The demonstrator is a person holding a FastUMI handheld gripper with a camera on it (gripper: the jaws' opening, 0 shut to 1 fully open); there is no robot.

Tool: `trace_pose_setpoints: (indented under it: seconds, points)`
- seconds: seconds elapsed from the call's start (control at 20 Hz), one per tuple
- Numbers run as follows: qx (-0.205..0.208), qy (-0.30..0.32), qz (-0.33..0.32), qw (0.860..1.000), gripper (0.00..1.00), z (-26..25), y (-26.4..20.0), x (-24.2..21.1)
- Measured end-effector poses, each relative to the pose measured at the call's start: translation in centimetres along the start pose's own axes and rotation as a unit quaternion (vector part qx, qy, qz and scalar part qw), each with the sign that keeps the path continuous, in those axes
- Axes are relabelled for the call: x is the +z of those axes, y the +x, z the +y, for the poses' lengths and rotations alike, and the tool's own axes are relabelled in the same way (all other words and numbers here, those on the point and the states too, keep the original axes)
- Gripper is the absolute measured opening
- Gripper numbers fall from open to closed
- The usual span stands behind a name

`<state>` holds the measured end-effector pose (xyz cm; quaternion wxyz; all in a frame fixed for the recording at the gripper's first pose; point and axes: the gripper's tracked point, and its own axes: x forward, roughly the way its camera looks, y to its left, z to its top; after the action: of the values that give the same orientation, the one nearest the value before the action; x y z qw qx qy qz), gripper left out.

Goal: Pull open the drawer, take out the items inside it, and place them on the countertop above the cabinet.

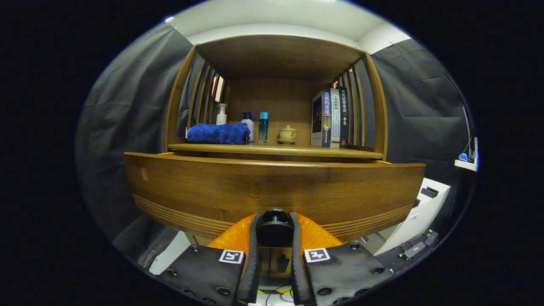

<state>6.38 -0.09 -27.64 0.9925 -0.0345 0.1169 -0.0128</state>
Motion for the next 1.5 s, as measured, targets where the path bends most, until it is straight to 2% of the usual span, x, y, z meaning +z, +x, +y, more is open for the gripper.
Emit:
trace_pose_setpoints:
  seconds: [0.65,1.0,1.15,1.3,1.5]
  points:
    - [0.007,0.000,0.022,1.000,0.38,0.3,-6.0,-1.7]
    - [0.012,-0.004,0.029,1.000,0.38,0.4,-6.9,-2.0]
    - [0.008,-0.004,0.027,1.000,0.41,0.4,-7.0,-2.2]
    - [0.004,-0.005,0.024,1.000,0.49,0.3,-6.8,-2.1]
    - [0.009,-0.014,0.024,1.000,0.64,1.1,-7.0,-2.4]
